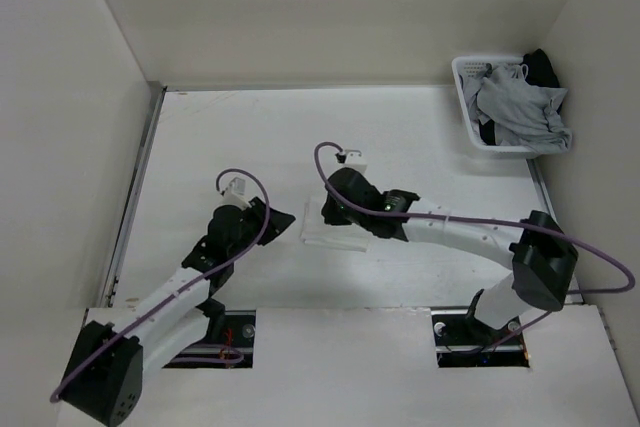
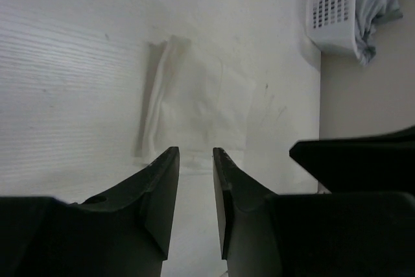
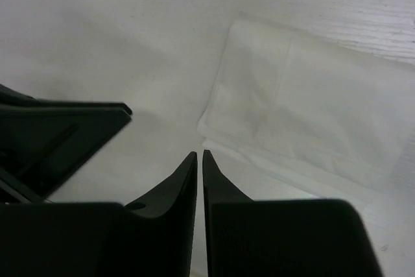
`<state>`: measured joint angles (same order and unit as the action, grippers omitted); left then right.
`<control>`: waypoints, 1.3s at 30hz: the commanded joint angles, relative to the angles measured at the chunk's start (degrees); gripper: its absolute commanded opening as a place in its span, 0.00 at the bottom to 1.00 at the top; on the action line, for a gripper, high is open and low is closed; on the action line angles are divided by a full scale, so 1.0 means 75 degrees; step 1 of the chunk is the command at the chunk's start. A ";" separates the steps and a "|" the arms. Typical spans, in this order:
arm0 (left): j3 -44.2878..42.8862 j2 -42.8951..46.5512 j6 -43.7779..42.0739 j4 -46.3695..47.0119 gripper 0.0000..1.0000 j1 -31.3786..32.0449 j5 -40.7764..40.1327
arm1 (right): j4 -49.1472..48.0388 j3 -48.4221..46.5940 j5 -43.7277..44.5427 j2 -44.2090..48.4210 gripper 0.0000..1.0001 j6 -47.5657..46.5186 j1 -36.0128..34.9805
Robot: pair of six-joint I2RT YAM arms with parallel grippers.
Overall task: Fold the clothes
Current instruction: Fold the tank top
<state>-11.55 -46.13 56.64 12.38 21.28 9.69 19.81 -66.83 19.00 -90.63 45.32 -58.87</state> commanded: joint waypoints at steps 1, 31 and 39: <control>-0.0662 -0.0550 -0.0181 0.0914 0.25 0.0997 -0.0857 | -0.1560 0.0857 -0.0656 0.0353 0.04 -0.0124 0.0577; -0.1741 -0.0833 -0.1881 -0.1675 0.46 -0.0792 -0.2968 | -0.5313 0.6355 0.0021 0.5205 0.48 -0.0230 0.5336; -0.1847 -0.1430 -0.1845 -0.1207 0.45 -0.0605 -0.2933 | -0.5466 0.6356 0.0067 0.4971 0.49 -0.0218 0.5313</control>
<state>-22.87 -55.90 43.40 -0.05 16.23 -11.84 -16.91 -18.41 18.28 -52.95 43.20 -19.09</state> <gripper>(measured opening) 0.450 0.484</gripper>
